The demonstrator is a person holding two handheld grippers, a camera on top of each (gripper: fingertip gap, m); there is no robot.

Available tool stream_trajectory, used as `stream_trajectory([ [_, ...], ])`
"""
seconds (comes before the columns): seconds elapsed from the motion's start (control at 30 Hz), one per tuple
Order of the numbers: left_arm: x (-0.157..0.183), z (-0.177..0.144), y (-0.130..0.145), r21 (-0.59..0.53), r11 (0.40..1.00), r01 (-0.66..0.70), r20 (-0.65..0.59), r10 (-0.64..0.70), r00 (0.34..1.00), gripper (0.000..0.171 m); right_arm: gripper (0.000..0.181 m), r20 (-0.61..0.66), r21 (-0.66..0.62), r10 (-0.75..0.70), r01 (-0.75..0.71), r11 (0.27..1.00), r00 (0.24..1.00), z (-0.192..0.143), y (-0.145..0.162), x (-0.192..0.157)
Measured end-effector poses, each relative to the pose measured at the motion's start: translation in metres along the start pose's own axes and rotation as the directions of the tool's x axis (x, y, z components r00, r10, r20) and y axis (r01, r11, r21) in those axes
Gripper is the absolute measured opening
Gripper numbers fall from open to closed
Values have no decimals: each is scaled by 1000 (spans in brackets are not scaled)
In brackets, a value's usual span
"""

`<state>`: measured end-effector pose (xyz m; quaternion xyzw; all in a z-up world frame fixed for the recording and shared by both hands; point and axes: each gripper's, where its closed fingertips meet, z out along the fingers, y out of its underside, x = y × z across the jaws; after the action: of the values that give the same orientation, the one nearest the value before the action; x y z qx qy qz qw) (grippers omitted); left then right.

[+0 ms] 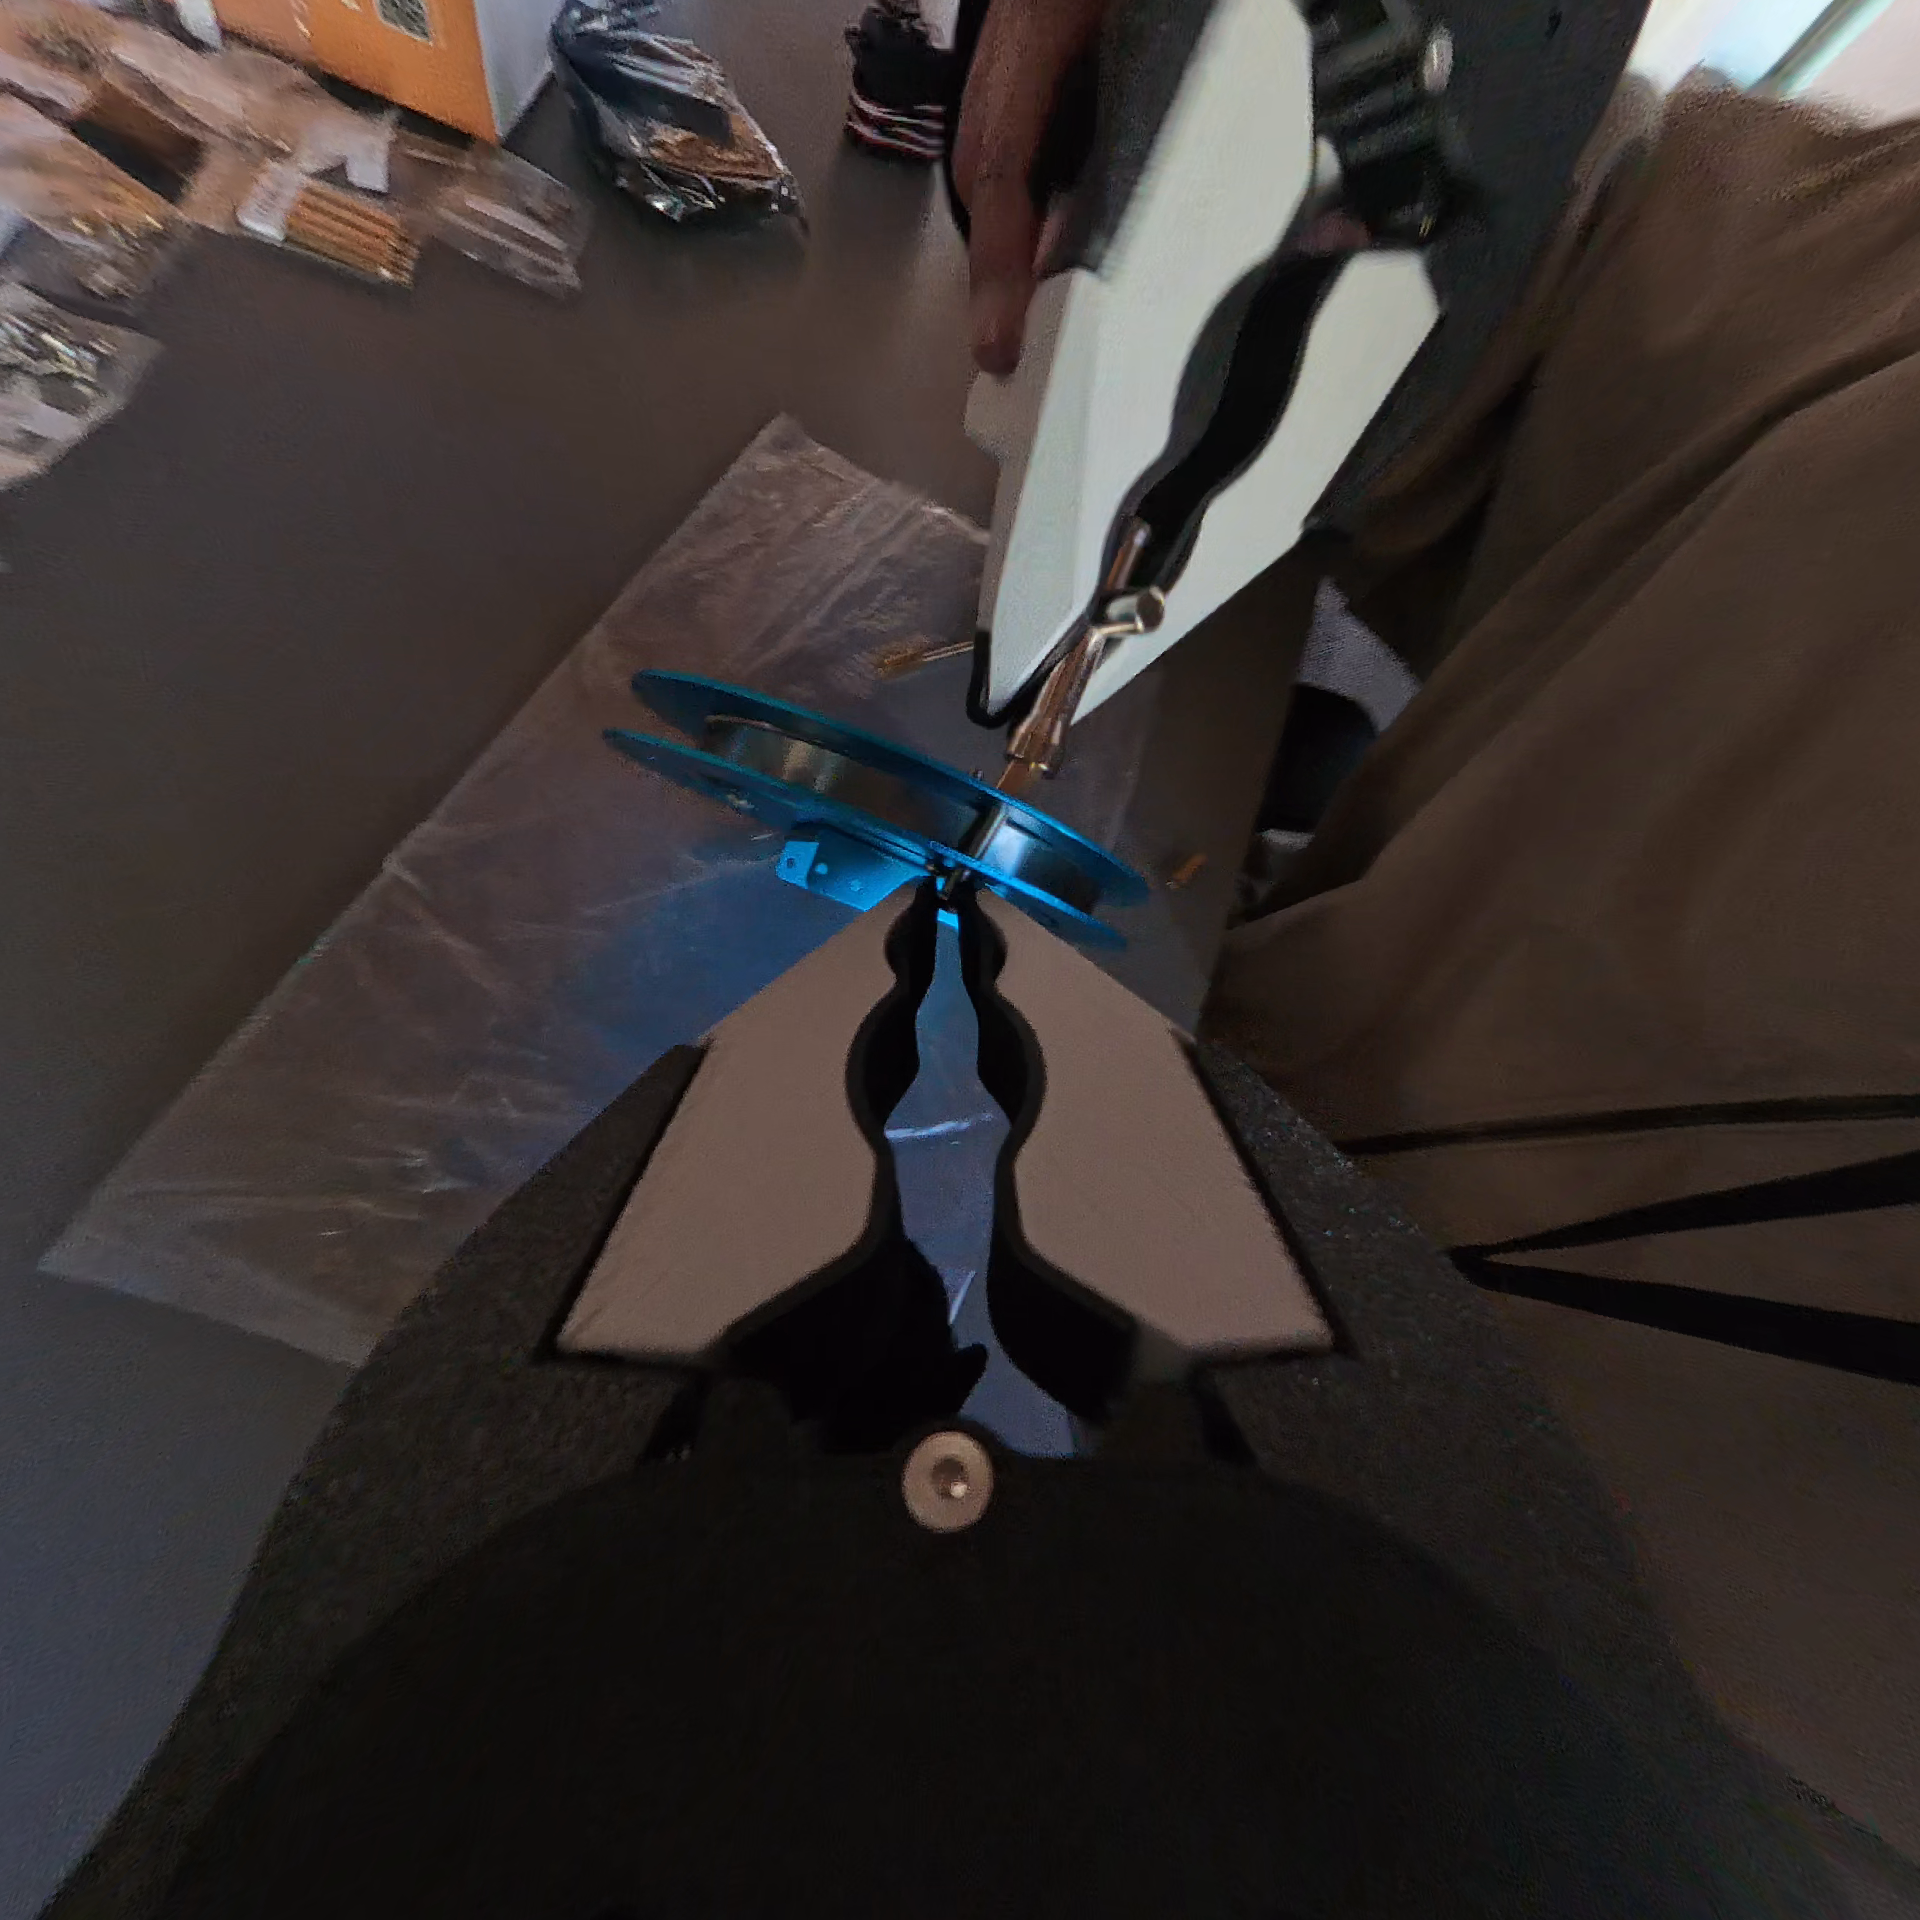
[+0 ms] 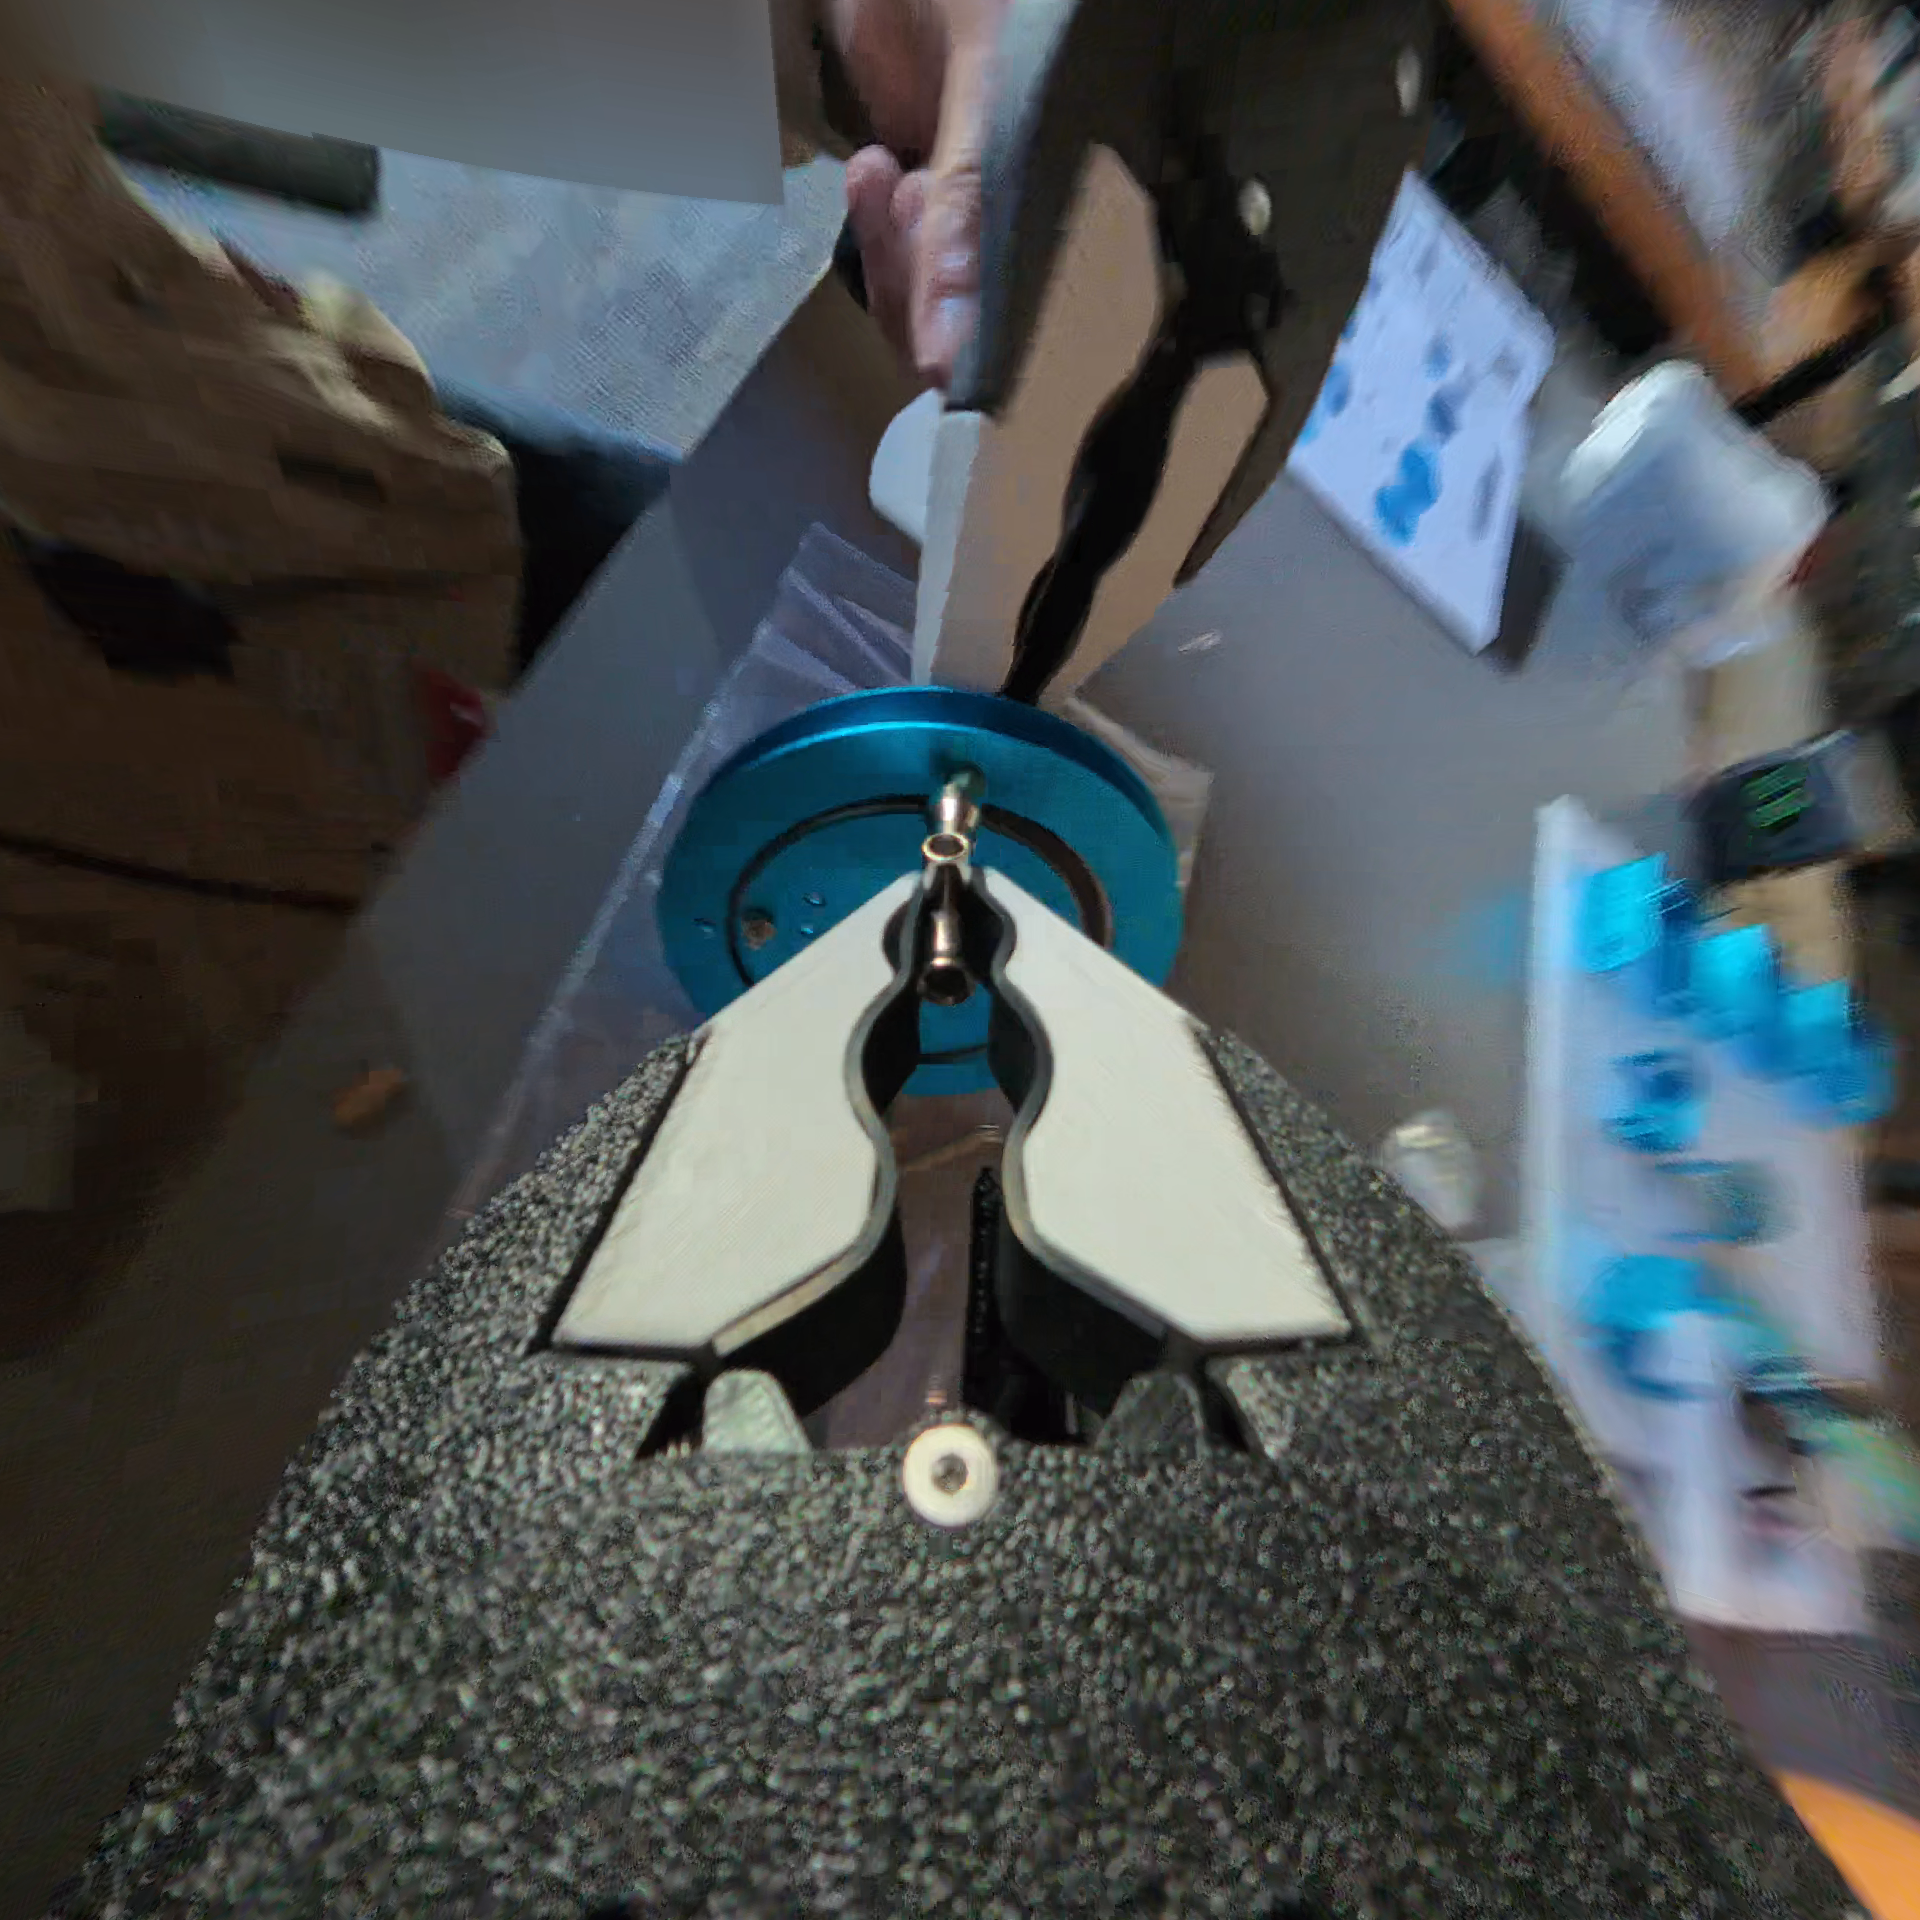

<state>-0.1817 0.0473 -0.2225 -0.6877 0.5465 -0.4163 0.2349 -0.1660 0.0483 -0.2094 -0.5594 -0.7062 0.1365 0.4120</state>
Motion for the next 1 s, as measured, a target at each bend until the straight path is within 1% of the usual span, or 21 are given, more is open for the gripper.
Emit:
stream_trajectory([
  [0.03, -1, 0, 0, -5, 999, -37, 37, 37, 999, 2, 6, 58, -1, 139, -139, 990, 989, 0, 0, -1],
  [0.1, 2, 1, 1, -4, 997, -83, 66, 83, 994, 2, 5, 183, -22, 397, -400, 916, 899, -2, -3, -4],
  [0.17, 0, 1, -1, 2, 991, -133, 132, 132, 982, 1, 5, 243, -44, 588, -597, 801, 771, -3, -2, -4],
  [0.2, -1, 1, -2, 0, 987, -159, 158, 157, 975, 1, 5, 275, -62, 671, -684, 727, 689, -3, -2, -7],
  [0.23, 1, 1, -2, -1, 983, -185, 176, 182, 967, 1, 5, 312, -96, 745, -760, 642, 590, -3, -3, -11],
  [0.33, 7, 3, -1, -3, 971, -239, 216, 234, 948, 2, 5, 395, -152, 852, -890, 429, 343, -7, -6, -20],
  [0.43, 12, 5, -2, -1, 958, -287, 246, 279, 928, 2, 5, 473, -206, 871, -944, 256, 133, -11, -9, -25],
  [0.47, 13, 6, -2, 4, 956, -294, 254, 284, 925, 2, 5, 491, -219, 867, -951, 217, 85, -12, -9, -26],
  [0.5, 15, 7, -2, 15, 958, -285, 251, 272, 929, 2, 5, 499, -219, 864, -955, 198, 65, -12, -9, -26],
  [0.53, 17, 8, -3, 35, 962, -272, 245, 256, 935, 3, 5, 499, -213, 864, -956, 200, 69, -13, -8, -26],
  [0.57, 17, 8, -4, 64, 963, -261, 244, 239, 940, 3, 5, 490, -191, 865, -955, 226, 107, -13, -7, -25],
  [0.63, 20, 9, -5, 130, 967, -219, 197, 191, 962, 4, 5, 454, -134, 860, -937, 323, 231, -13, -6, -23],
  [0.67, 23, 8, -5, 163, 971, -177, 154, 153, 976, 4, 5, 438, -108, 846, -917, 385, 303, -13, -7, -23],
  [0.77, 27, 7, -5, 226, 973, -51, 24, 47, 999, 6, 5, 343, -42, 746, -784, 619, 570, -12, -5, -24],
  [0.83, 27, 6, -5, 238, 971, 17, -48, -6, 999, 6, 5, 247, -7, 593, -611, 792, 766, -10, -2, -23],
  [0.9, 27, 4, -5, 224, 971, 81, -122, -54, 991, 5, 5, 136, -2, 387, -391, 921, 912, -9, 1, -20],
  [0.93, 28, 4, -4, 208, 973, 99, -159, -66, 985, 5, 5, 85, -15, 276, -275, 961, 958, -8, 2, -19],
  [1.0, 30, 3, -2, 176, 978, 112, -222, -71, 972, 5, 5, 20, -47, 86, -85, 995, 996, -7, 1, -18],
])
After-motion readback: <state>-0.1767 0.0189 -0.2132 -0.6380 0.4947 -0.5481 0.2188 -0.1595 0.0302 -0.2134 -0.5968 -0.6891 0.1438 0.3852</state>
